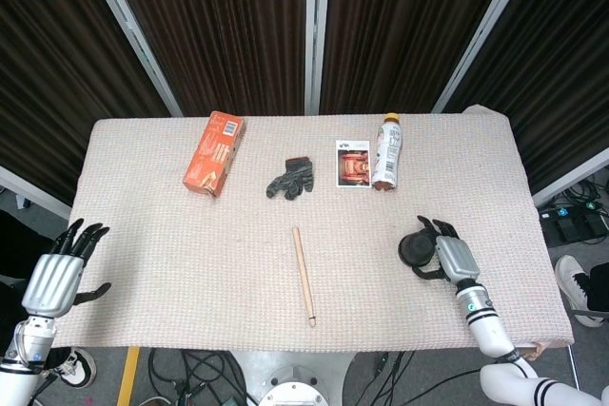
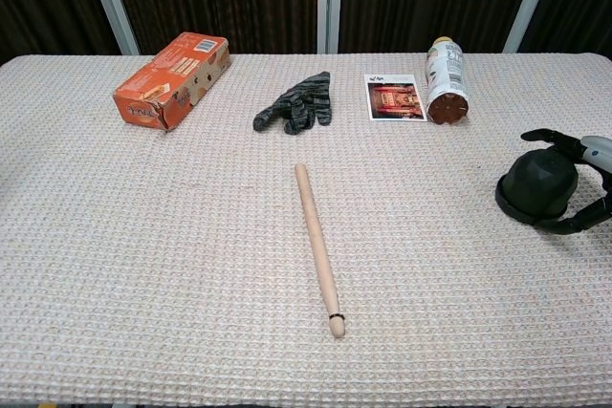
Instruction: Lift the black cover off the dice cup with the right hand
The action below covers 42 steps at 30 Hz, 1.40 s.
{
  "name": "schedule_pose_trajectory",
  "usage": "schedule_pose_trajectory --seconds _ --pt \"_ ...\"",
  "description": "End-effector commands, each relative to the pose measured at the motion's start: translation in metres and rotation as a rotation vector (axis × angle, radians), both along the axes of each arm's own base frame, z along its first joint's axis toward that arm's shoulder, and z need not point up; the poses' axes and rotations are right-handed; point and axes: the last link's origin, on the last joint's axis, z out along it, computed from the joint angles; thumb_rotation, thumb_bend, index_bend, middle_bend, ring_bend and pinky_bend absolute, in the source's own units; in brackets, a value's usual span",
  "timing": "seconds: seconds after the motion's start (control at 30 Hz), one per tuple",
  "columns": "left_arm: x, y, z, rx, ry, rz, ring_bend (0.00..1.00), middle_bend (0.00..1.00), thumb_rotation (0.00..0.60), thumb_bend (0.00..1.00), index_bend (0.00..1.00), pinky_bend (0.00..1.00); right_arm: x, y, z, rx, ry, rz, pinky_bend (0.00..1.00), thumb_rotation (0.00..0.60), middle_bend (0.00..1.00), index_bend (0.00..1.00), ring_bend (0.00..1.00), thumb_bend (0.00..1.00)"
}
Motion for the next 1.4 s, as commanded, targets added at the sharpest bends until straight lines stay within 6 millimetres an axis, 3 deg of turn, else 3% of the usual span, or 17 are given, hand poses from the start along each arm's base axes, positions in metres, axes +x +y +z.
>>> schedule_pose_trajectory --seconds 0.03,0.23,0.67,0.9,1.1,1.17,1.23,1.4 --pt "0.0 0.0 0.0 0.0 0.0 0.0 0.0 0.12 0.6 0.12 0.13 0.18 -0.001 0.0 0.001 -0.011 -0.001 0.0 0.0 0.6 0.33 0.11 0.0 0.15" --pt "0.0 0.0 0.0 0.001 0.0 -0.001 0.0 0.12 0.6 0.12 0.13 0.18 -0.002 0.0 0.005 -0.038 -0.009 -0.002 0.0 0.6 0.36 0.26 0.0 0.17" --pt "0.003 0.0 0.0 -0.001 0.002 -0.008 0.0 0.12 0.6 0.12 0.13 0.18 0.011 -0.003 0.035 -0.127 -0.091 0.053 0.0 0.6 0.38 0.32 0.01 0.19" --pt "0.004 0.0 0.002 0.003 0.002 -0.01 0.0 0.12 0.6 0.12 0.13 0.18 0.049 -0.008 0.08 -0.239 -0.206 0.2 0.0 0.6 0.38 0.32 0.02 0.17" --pt "0.004 0.0 0.001 0.005 0.002 -0.007 0.0 0.12 0.6 0.12 0.13 0.18 0.08 0.01 0.119 -0.353 -0.296 0.323 0.0 0.6 0.39 0.33 0.04 0.17" --pt "0.004 0.0 0.0 0.002 0.003 -0.005 0.0 0.12 0.6 0.12 0.13 0.18 0.076 0.014 0.121 -0.361 -0.279 0.311 0.0 0.6 0.39 0.33 0.04 0.16" --pt "0.003 0.001 -0.001 -0.001 0.003 -0.005 0.0 0.12 0.6 0.12 0.13 0.18 0.059 0.013 0.114 -0.343 -0.199 0.263 0.0 0.6 0.39 0.33 0.04 0.16" --pt "0.002 -0.001 -0.001 -0.001 0.001 -0.002 0.0 0.12 0.6 0.12 0.13 0.18 -0.008 0.006 0.084 -0.232 0.028 0.055 0.0 0.6 0.39 0.33 0.04 0.17"
